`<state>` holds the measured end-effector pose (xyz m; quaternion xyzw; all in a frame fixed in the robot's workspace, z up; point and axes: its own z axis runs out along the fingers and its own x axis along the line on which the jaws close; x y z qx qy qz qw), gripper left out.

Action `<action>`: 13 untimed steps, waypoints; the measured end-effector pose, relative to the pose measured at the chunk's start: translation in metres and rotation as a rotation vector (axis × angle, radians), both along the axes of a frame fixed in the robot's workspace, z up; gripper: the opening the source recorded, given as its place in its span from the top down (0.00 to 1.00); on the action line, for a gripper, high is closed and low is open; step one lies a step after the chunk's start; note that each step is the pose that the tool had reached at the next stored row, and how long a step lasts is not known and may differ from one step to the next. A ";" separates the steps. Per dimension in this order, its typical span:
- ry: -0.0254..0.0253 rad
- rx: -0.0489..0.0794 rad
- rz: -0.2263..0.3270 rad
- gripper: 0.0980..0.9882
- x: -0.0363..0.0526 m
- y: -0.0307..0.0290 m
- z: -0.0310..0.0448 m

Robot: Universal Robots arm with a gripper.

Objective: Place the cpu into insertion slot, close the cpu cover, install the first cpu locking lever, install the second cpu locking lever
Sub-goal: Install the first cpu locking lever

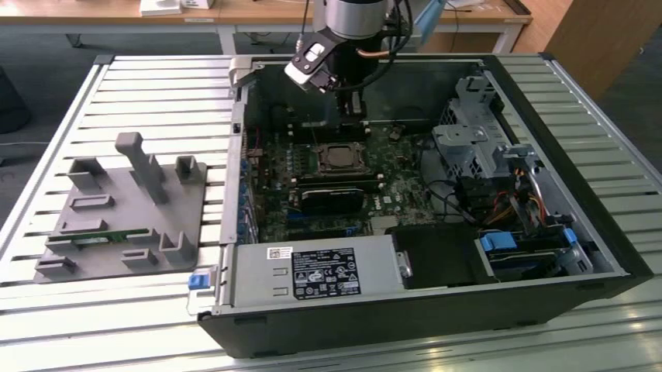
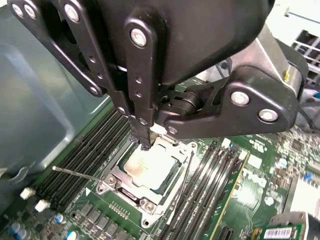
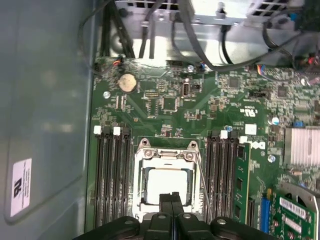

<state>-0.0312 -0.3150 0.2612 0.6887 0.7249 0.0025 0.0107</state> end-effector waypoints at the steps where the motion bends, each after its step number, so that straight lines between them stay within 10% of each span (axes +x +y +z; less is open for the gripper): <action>1: 0.0000 0.000 0.018 0.99 0.0000 0.0000 -0.0001; 13: 0.0000 0.000 0.235 0.99 0.0000 0.0000 -0.0006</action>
